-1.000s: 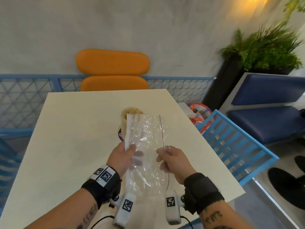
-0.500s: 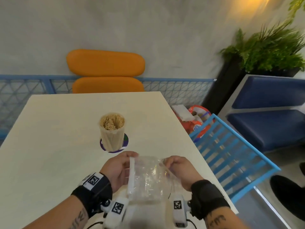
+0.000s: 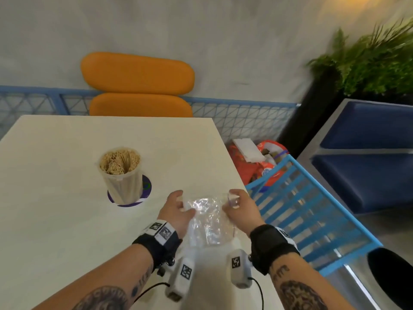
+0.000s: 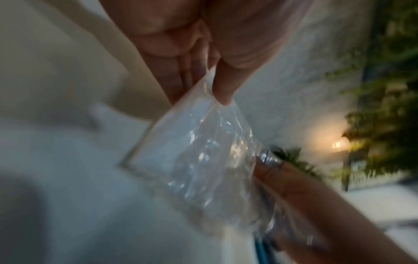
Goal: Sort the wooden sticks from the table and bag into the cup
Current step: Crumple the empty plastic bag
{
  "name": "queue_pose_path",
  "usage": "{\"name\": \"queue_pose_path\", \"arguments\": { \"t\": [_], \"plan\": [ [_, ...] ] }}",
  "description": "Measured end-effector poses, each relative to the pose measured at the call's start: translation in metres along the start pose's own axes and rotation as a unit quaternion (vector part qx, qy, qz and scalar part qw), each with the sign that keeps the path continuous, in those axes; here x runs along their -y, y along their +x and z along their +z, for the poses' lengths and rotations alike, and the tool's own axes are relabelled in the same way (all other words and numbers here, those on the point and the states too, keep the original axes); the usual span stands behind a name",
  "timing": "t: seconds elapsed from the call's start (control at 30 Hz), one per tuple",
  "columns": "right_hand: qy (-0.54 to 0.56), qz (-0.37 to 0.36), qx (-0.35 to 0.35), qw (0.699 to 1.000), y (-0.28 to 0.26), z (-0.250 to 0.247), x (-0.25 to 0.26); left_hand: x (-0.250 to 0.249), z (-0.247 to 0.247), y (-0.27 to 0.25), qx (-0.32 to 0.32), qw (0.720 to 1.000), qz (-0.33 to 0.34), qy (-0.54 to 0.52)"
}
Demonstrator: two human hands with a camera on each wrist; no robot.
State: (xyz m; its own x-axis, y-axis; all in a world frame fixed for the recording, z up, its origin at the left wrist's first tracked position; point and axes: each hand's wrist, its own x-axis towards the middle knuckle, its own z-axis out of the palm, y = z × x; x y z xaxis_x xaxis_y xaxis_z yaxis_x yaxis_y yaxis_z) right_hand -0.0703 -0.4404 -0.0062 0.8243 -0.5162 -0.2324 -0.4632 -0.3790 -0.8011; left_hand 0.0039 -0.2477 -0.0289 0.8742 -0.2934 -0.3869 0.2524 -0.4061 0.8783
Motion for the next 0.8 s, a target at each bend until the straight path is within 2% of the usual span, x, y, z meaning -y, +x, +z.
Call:
{"name": "queue_pose_path", "arguments": {
  "t": [0.07,0.1,0.17,0.23,0.3,0.37,0.43,0.53,0.63,0.8],
  "plan": [
    [-0.050,0.004,-0.023,0.998,0.021,-0.002,-0.006,-0.002,0.011,0.004,0.031,0.994,0.028,0.099],
    [-0.083,0.005,-0.017,0.996,0.030,-0.002,-0.008,-0.001,0.017,0.006,0.052,0.980,0.047,0.186],
    [-0.137,0.008,0.006,0.991,0.044,-0.002,-0.008,-0.003,0.028,0.006,0.090,0.936,0.069,0.334],
    [-0.195,-0.008,0.007,0.981,0.051,-0.002,-0.003,-0.004,0.036,0.006,0.099,0.899,0.076,0.420],
    [-0.299,-0.077,-0.053,0.950,0.050,-0.005,0.009,-0.004,0.041,0.010,0.087,0.871,0.096,0.473],
    [-0.410,-0.171,-0.073,0.893,0.041,-0.005,0.018,-0.005,0.045,0.015,0.081,0.855,0.103,0.502],
    [-0.464,-0.211,0.002,0.861,0.031,0.003,0.017,-0.007,0.049,0.019,0.079,0.845,0.101,0.519],
    [-0.478,-0.139,0.129,0.858,0.027,0.019,-0.008,-0.013,0.053,0.022,0.094,0.849,0.074,0.515],
    [-0.462,-0.115,0.154,0.866,0.036,0.022,-0.026,-0.014,0.052,0.025,0.114,0.852,0.060,0.507],
    [-0.482,-0.096,0.175,0.853,0.043,0.021,-0.023,-0.018,0.043,0.031,0.157,0.861,0.038,0.483]
  ]
}}
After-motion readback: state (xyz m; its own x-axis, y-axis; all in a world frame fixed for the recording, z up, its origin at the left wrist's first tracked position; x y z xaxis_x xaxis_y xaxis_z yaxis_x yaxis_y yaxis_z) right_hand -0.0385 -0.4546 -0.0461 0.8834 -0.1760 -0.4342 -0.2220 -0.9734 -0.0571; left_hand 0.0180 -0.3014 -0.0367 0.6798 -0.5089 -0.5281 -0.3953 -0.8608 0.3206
